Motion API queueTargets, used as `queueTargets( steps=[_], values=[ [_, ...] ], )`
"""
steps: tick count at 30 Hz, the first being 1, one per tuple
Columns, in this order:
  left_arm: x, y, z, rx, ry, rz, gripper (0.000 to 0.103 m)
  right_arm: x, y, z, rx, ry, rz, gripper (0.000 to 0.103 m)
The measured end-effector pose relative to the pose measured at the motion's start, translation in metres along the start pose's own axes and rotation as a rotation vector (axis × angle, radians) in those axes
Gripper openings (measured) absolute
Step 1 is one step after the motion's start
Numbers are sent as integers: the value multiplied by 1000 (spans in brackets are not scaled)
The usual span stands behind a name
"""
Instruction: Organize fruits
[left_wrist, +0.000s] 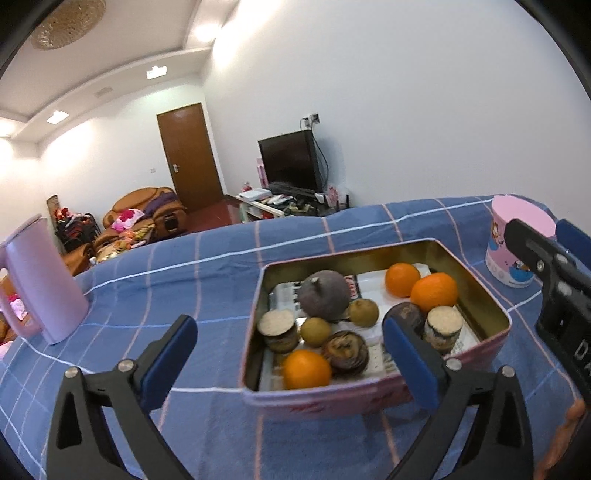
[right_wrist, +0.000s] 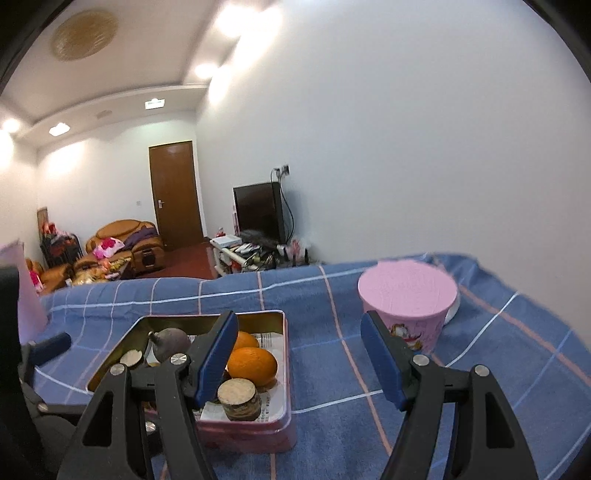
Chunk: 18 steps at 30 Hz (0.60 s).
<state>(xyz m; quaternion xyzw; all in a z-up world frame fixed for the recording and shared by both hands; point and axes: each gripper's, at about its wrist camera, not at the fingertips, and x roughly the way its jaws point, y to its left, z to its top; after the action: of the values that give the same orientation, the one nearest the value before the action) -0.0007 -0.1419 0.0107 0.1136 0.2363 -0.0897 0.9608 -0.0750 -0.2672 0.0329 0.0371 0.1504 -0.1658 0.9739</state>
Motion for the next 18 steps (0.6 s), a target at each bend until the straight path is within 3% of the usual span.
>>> queueTargets(
  steps=[18],
  values=[
    [-62,38,-35,-71,-68,10,103,-55,23,-18,-13,-24,30,71]
  ],
)
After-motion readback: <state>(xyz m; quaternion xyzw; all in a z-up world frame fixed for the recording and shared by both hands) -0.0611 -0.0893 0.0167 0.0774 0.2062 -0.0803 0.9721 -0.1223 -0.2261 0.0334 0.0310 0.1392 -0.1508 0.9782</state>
